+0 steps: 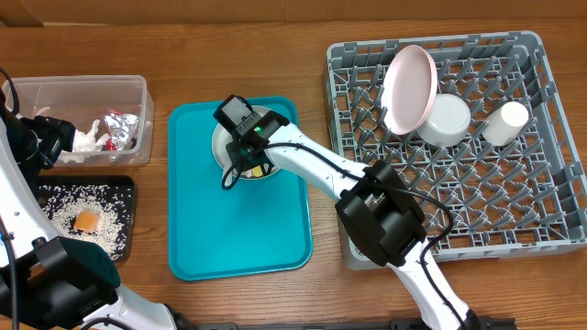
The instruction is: Sort waste into correct bins and load items into the dishwasher rack
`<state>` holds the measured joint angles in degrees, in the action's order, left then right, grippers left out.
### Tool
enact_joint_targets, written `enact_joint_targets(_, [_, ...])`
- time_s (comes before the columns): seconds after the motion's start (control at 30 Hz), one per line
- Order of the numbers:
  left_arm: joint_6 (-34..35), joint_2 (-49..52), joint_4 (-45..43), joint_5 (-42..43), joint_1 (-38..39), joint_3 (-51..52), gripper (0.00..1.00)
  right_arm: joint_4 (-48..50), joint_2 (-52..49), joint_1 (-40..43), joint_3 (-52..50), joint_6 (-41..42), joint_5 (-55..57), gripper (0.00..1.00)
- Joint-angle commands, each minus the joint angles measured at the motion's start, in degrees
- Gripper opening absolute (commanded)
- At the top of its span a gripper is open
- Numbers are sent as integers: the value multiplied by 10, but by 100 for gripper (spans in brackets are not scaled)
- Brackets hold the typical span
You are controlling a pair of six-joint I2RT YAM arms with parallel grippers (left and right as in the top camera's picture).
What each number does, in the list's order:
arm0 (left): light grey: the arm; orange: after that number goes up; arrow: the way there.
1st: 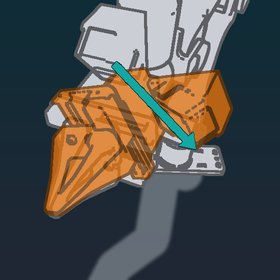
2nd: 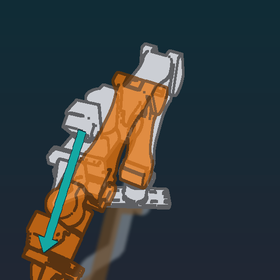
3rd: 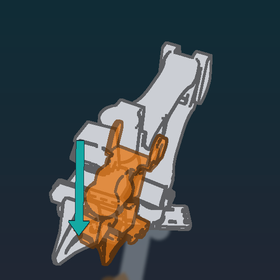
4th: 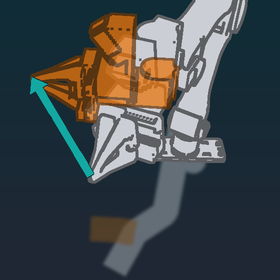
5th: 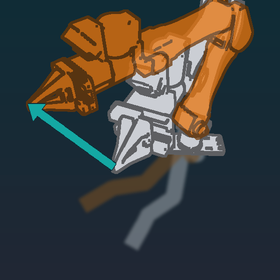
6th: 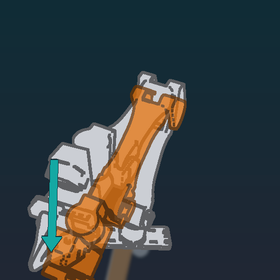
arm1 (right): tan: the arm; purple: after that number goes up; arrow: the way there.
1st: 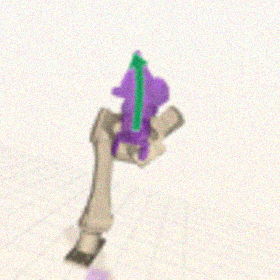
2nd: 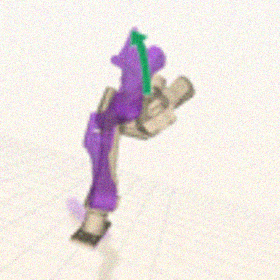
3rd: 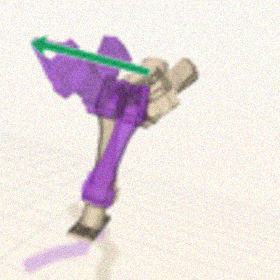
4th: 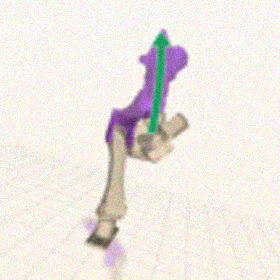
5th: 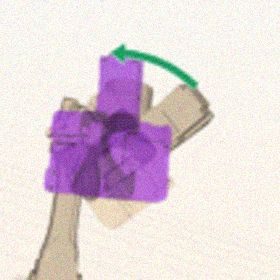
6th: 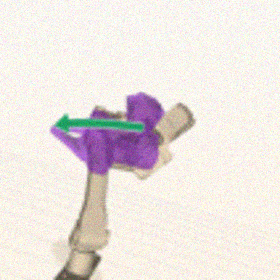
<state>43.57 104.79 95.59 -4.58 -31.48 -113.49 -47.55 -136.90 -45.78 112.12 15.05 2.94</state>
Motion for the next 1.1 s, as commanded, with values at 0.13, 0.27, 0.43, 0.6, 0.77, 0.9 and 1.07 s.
enact_joint_targets(0.13, [8, -4, -1, -7, 2, 2, 100, -24, -5, 3, 17, 16, 2, 19])
enact_joint_targets(0.27, [8, -4, -1, -7, 2, 2, 100, -36, -4, 3, 32, 17, 2, 19])
enact_joint_targets(0.43, [8, -4, -1, -7, 2, 2, 100, -42, 1, 3, 35, 26, 2, 19])
enact_joint_targets(0.6, [8, -4, -1, -7, 2, 2, 100, -45, 12, 3, 35, 31, 2, 19])
enact_joint_targets(0.77, [8, -4, -1, -7, 2, 2, 100, -52, 28, 5, 35, 31, 0, 19])
enact_joint_targets(0.9, [8, -4, -1, -7, 2, 2, 100, -58, 37, 12, 35, 48, 0, 11])
enact_joint_targets(1.07, [8, -4, -1, -7, 2, 2, 100, -66, 39, 22, 35, 50, 0, 11])
